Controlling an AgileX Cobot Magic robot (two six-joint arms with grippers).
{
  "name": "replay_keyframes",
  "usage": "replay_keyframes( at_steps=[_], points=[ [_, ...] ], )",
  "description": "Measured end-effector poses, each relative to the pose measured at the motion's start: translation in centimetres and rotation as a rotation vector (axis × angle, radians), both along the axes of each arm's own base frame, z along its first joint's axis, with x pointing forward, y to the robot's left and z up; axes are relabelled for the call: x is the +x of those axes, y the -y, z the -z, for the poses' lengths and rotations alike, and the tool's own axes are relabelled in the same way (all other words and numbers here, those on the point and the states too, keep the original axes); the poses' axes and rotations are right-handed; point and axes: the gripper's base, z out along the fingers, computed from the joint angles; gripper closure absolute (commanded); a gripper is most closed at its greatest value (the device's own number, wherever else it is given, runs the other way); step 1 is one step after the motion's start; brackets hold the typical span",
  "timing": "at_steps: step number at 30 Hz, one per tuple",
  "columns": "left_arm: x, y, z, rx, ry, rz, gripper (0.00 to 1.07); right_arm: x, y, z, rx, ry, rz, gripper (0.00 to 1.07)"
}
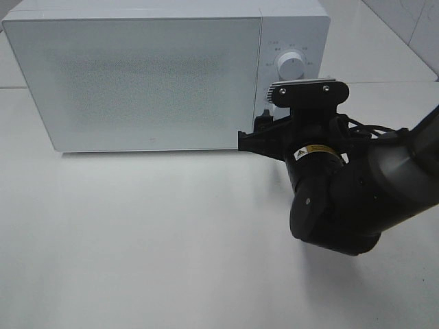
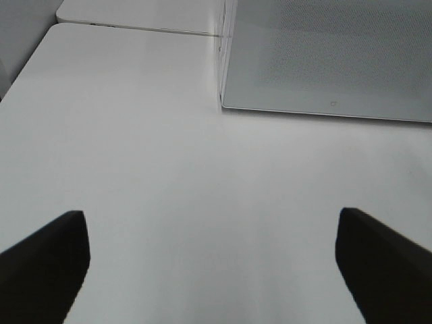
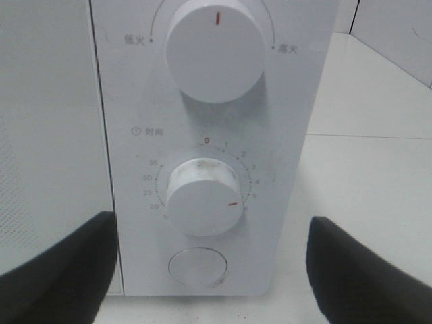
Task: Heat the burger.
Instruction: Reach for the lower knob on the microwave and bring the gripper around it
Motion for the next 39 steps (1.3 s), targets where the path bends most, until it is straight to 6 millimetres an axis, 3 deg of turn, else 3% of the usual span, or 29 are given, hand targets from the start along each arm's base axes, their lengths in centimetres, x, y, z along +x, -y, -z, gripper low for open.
replay_keyframes(
  at_steps=[27,39],
  points=[
    [0.0,0.0,0.0,0.000,0.000,0.000,0.16,3.5,-0.8,0.4,0.028,0.054,0.020,0.34],
    [0.0,0.0,0.0,0.000,0.000,0.000,0.16,3.5,-0.9,0.9,0.046,0.050,0.018,0.35]
  ],
)
